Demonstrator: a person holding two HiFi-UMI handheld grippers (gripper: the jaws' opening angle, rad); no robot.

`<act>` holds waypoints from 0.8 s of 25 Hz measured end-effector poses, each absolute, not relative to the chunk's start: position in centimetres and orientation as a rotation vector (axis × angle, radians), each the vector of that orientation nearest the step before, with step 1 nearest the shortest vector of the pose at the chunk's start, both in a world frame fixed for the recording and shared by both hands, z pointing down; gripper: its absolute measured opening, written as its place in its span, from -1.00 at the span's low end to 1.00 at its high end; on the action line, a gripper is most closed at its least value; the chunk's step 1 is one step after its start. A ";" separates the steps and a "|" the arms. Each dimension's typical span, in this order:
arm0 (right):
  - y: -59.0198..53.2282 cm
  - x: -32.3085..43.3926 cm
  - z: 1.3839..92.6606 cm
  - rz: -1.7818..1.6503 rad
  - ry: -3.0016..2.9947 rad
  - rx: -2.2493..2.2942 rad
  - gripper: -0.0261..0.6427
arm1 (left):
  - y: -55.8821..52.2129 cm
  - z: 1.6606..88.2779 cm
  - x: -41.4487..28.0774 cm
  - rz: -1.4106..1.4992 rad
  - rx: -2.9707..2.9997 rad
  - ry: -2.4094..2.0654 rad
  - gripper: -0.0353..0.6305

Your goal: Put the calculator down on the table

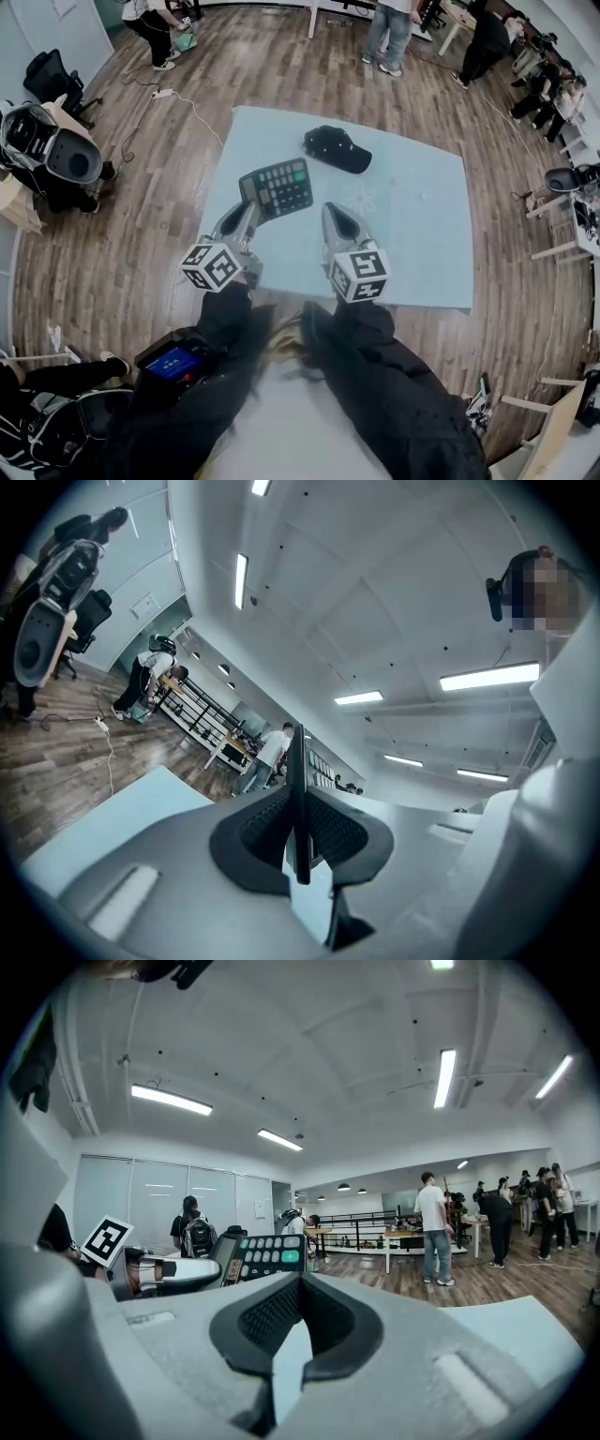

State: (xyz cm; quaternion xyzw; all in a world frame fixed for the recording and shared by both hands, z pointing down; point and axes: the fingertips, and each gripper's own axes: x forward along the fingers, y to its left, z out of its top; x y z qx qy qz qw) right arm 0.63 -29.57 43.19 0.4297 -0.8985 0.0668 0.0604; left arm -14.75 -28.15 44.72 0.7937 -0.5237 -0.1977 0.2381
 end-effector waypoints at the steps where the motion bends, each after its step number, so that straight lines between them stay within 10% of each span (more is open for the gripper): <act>1: -29.7 0.6 43.7 0.214 -2.709 1.294 -0.92 | -28.3 45.2 -14.7 -0.532 2.168 -1.428 -0.77; 20: -31.8 -0.3 58.9 0.584 -2.448 1.139 -0.92 | -30.0 59.4 -14.7 -0.255 1.953 -1.328 -0.77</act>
